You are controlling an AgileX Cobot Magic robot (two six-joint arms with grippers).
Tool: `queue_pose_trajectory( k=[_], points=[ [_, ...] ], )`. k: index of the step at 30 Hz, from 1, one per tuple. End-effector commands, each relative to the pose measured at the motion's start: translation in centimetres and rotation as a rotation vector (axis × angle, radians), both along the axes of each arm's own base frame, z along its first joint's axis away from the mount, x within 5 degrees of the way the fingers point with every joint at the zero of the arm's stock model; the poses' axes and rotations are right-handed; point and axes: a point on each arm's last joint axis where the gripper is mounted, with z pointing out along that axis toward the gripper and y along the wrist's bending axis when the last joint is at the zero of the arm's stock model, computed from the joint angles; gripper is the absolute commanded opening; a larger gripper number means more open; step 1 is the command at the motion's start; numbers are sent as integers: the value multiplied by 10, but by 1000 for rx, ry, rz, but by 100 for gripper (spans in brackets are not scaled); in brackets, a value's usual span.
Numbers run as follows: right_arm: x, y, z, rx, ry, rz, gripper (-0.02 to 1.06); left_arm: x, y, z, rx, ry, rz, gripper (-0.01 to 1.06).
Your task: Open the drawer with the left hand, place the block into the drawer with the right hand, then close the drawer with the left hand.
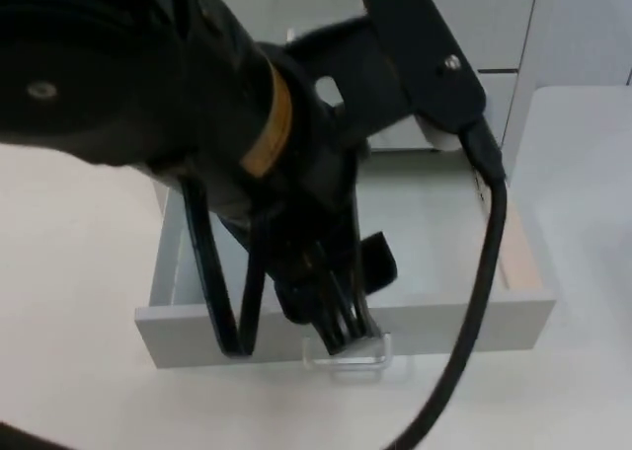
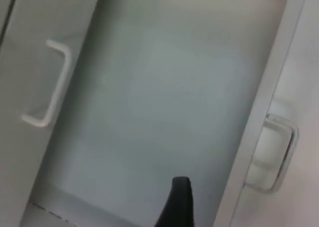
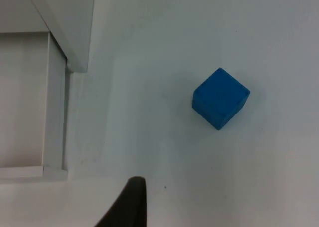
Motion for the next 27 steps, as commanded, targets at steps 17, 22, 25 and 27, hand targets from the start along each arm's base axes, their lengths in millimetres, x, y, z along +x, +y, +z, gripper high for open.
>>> queue_pose_trajectory(
  k=[17,22,25,27],
  points=[
    [0,0,0,1,-1,-2,105,49,152,75,-440,52,569,73],
    [0,0,0,1,-1,-2,105,47,190,84,-539,67,696,73],
    [0,0,0,1,-1,-2,105,46,207,88,-611,73,780,73],
    [0,0,0,1,-1,-2,105,46,226,89,-665,79,873,73]
  ],
)
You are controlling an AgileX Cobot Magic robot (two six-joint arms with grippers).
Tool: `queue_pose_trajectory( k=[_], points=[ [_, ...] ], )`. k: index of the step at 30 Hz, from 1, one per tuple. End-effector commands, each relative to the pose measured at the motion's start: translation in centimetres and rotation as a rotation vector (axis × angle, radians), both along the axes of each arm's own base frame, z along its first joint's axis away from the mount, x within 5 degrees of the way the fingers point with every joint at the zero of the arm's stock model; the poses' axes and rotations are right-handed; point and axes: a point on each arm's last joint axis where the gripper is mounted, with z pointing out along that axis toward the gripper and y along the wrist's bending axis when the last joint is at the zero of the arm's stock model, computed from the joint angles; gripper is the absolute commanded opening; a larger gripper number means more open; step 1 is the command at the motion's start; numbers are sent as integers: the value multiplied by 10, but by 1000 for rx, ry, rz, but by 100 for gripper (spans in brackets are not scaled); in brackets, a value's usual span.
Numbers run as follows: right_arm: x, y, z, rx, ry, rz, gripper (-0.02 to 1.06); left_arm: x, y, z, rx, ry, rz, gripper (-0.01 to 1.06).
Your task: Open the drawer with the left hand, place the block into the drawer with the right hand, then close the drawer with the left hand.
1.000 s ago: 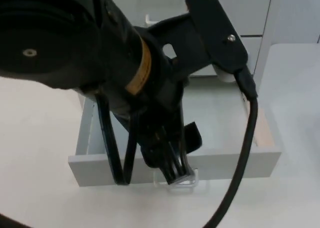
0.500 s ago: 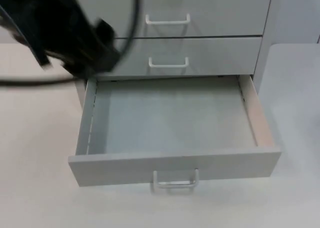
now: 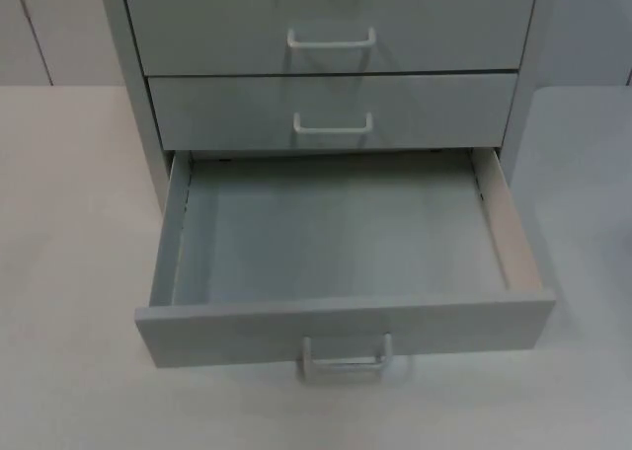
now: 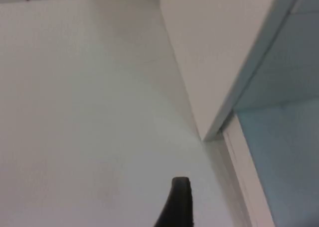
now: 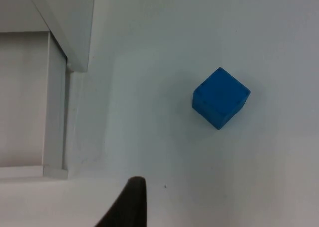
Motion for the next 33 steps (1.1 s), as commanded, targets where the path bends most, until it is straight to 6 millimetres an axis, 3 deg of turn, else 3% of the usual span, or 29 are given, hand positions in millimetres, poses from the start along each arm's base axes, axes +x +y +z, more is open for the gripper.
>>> queue_pose_trajectory(
  k=[1,5,9,14,18,24,27,29,33],
  points=[
    [0,0,0,1,-3,-2,105,-3,8,2,-51,8,39,73],
    [0,0,0,1,-3,-2,105,-8,27,-6,-111,36,129,73],
    [0,0,0,1,-3,-2,105,-9,29,-6,-116,39,132,73],
    [0,0,0,1,-3,-2,105,-13,18,-4,-98,33,54,73],
    [0,-1,0,-1,-2,-2,105,-19,-7,-2,-57,23,-90,73],
    [0,-1,0,-1,-2,-2,105,-22,-27,-4,2,30,-201,73],
    [0,-1,0,-1,-2,-2,105,-23,-32,-4,-3,34,-218,84],
    [0,-1,0,-1,-2,-2,105,-23,-32,-4,-5,33,-216,98],
    [0,-1,0,-1,0,-2,105,-23,-32,-4,-5,33,-216,105]
  ],
)
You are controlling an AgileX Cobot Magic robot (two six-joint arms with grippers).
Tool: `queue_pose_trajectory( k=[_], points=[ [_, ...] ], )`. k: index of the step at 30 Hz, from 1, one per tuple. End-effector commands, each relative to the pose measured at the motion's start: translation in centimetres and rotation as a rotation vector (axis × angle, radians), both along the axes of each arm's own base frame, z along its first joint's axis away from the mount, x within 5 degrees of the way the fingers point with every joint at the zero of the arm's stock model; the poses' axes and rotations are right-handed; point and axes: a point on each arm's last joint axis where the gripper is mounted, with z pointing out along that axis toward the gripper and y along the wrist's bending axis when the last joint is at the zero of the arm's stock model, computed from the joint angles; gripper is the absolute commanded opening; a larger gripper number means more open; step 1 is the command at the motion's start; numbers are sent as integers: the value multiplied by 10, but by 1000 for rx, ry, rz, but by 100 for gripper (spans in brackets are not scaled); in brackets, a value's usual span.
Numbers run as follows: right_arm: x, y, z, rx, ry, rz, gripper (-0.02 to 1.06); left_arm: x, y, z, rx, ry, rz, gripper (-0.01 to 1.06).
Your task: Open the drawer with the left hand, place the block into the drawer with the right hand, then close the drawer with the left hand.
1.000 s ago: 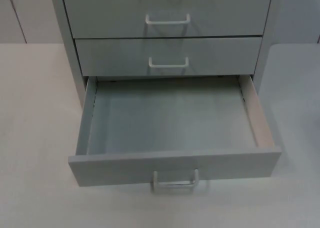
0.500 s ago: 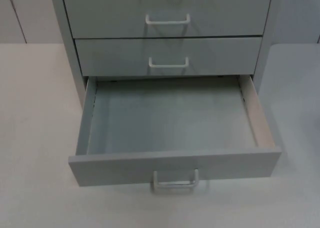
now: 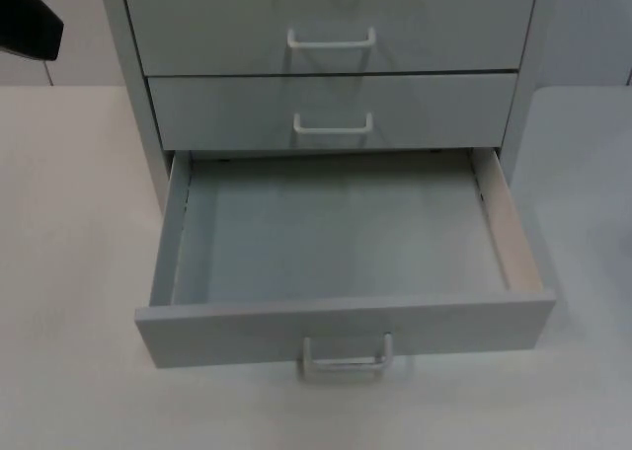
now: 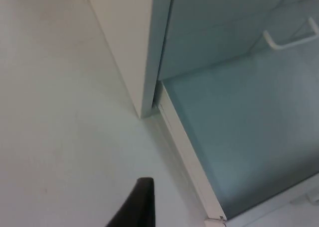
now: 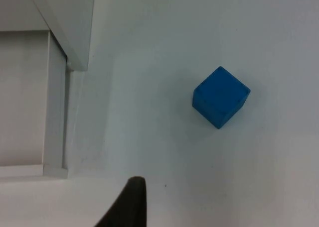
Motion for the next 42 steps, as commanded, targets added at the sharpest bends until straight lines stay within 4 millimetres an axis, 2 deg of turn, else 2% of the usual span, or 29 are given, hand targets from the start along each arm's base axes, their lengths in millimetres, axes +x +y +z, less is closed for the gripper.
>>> queue_pose_trajectory(
  k=[1,11,17,21,22,26,28,31,32,36,37,41,42],
  points=[
    [0,-1,-1,-1,4,-2,105,-3,-2,0,0,1,-8,105],
    [-2,-1,-2,-2,42,-1,105,-3,-1,0,4,1,-8,105],
    [6,-1,2,18,118,-20,105,-3,-1,0,4,1,-8,105],
    [31,-2,0,51,182,-78,105,-3,-1,0,4,1,-8,105],
    [31,-2,0,51,182,-78,105,-3,-1,0,4,1,-8,105],
    [66,-7,-21,2,310,-94,105,-3,-1,0,6,1,-8,105],
    [73,-8,-23,-17,335,-85,105,-3,-1,0,5,2,-7,105],
    [97,-9,-29,-65,418,-30,105,-3,-1,0,4,3,-6,105],
    [97,-9,-29,-65,418,-30,105,-3,-1,0,4,3,-6,105],
    [137,-10,-30,-150,496,103,105,-3,-1,0,6,2,-6,105],
    [137,-10,-30,-150,496,103,105,-3,-1,0,6,2,-6,105],
    [173,-12,-36,-213,547,203,105,-3,-1,-1,8,2,-6,105],
    [173,-12,-36,-213,547,203,105,-3,-1,-1,8,2,-6,105]
  ],
)
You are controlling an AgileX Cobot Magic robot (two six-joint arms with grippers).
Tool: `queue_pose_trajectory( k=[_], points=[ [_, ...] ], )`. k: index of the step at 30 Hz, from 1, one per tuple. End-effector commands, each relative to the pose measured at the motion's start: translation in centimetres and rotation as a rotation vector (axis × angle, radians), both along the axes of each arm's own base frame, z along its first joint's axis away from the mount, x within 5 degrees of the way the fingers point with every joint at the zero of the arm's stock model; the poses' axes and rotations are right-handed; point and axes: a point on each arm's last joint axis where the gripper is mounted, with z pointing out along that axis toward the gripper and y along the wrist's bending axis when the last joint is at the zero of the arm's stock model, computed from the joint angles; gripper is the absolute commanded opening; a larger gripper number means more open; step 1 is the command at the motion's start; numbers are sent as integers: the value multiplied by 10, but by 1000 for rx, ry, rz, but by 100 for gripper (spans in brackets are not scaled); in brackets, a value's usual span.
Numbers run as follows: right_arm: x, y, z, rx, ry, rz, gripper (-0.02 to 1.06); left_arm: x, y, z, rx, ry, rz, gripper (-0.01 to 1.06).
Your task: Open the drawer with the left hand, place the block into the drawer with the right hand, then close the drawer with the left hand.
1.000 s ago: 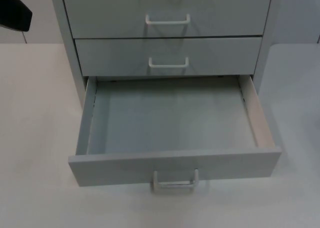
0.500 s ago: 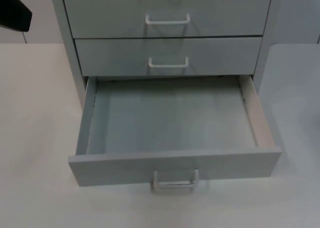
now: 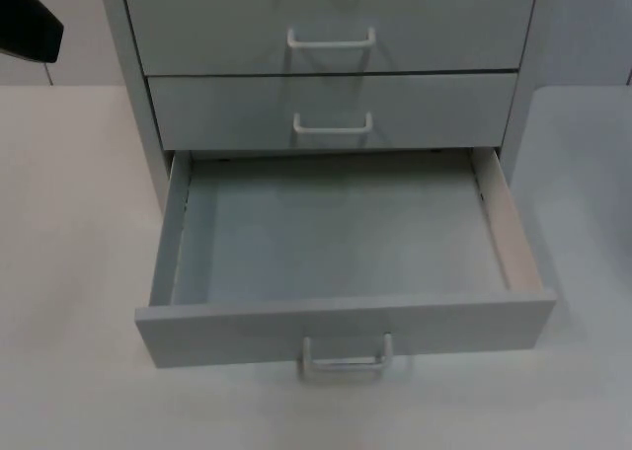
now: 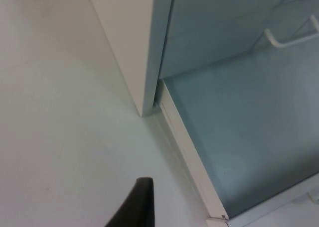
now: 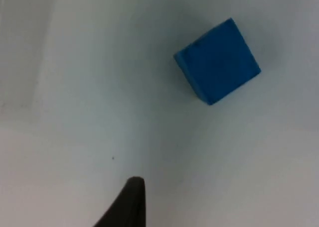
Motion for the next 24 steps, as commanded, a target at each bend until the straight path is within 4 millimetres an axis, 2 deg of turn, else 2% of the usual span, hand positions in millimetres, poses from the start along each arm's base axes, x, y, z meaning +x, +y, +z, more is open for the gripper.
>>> queue_pose_trajectory(
  k=[1,5,6,10,11,16,17,21,24],
  points=[
    [16,-3,-3,-26,40,73,105,-3,-2,0,1,1,-7,105],
    [46,-3,-17,-55,86,209,105,-3,-1,0,3,1,-8,105],
    [46,-3,-17,-55,86,209,105,-3,-1,0,3,1,-8,105],
    [68,-3,-42,-67,139,317,105,-3,-1,0,5,1,-8,105],
    [68,-3,-42,-67,139,317,105,-3,-1,0,5,1,-8,105],
    [79,-3,-84,-69,237,435,105,-3,-1,-1,6,3,-6,105],
    [79,-3,-84,-69,237,435,105,-3,-1,-1,6,3,-6,105],
    [88,-4,-116,-74,267,476,105,-3,-1,-1,6,3,-6,105],
    [91,-4,-128,-80,277,486,105,-3,-1,-1,6,3,-6,105]
  ],
)
